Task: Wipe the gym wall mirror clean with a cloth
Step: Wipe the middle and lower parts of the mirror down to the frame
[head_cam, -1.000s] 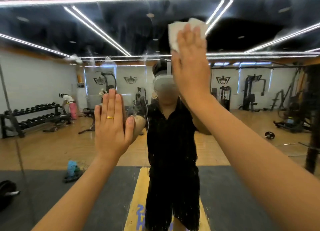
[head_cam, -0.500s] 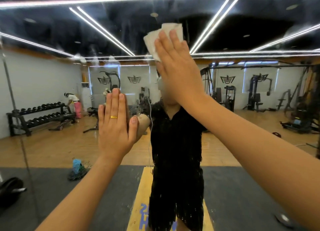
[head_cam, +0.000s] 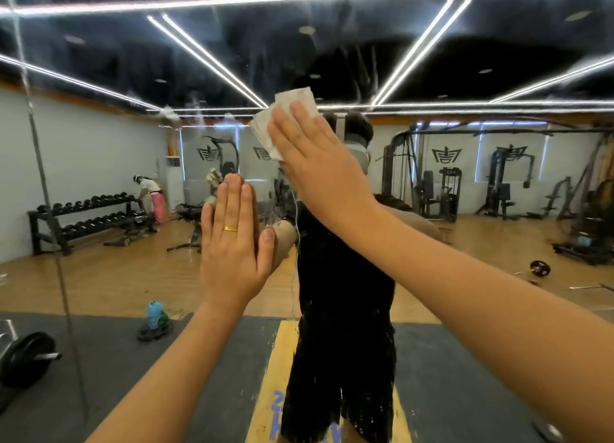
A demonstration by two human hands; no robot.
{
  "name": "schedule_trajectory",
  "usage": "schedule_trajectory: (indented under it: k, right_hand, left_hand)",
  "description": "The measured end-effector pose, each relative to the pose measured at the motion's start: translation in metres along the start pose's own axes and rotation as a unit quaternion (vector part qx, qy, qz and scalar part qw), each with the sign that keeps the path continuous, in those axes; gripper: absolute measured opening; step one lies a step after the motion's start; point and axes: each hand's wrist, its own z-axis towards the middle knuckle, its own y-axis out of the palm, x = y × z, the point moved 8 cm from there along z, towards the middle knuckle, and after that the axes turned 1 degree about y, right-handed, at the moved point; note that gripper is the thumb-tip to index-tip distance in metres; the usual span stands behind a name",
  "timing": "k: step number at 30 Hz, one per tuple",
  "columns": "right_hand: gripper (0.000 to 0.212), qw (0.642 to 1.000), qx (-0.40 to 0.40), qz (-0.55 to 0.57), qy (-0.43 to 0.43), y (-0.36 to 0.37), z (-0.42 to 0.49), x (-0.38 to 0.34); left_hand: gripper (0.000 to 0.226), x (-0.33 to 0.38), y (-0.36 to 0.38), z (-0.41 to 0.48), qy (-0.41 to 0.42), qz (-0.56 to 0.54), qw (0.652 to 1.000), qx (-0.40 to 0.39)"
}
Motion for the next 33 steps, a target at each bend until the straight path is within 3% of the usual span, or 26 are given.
schedule_trajectory:
  k: [3, 6, 8, 13, 18, 26, 33]
  right_hand:
    - [0.061, 1.0, 0.008, -0.003, -0.009, -0.009, 0.005, 0.023]
    - [0.057, 0.989, 0.016, 0.04, 0.139, -0.018, -0.001, 0.06]
    - [0.056, 0.979, 0.016, 0.063, 0.193, -0.017, -0.014, 0.049]
    - [0.054, 0.992, -0.013, 0.055, 0.115, -0.009, -0.023, 0.028]
    - [0.052, 0.994, -0.025, 0.009, 0.101, -0.013, 0.004, 0.024]
    - [0.056, 0.957, -0.01, 0.023, 0.29, -0.019, 0.016, 0.043]
    - [0.057, 0.898, 0.04, 0.056, 0.436, -0.025, -0.045, 0.049]
  left_hand:
    - [0.068, 0.0, 0.0, -0.001, -0.003, 0.004, 1.0, -0.001]
    - [0.068, 0.001, 0.002, -0.001, -0.001, 0.002, 1.0, -0.011]
    - [0.068, 0.001, 0.001, -0.002, -0.002, -0.002, 1.0, -0.018]
    - [0.067, -0.01, -0.013, 0.001, 0.062, -0.056, 0.995, -0.054]
    - [0.065, -0.05, -0.018, 0.002, 0.124, 0.009, 0.991, -0.047]
    - [0.066, -0.053, -0.013, -0.003, 0.139, 0.019, 0.989, -0.044]
    - [0.067, -0.058, -0.012, -0.003, 0.154, 0.018, 0.987, -0.047]
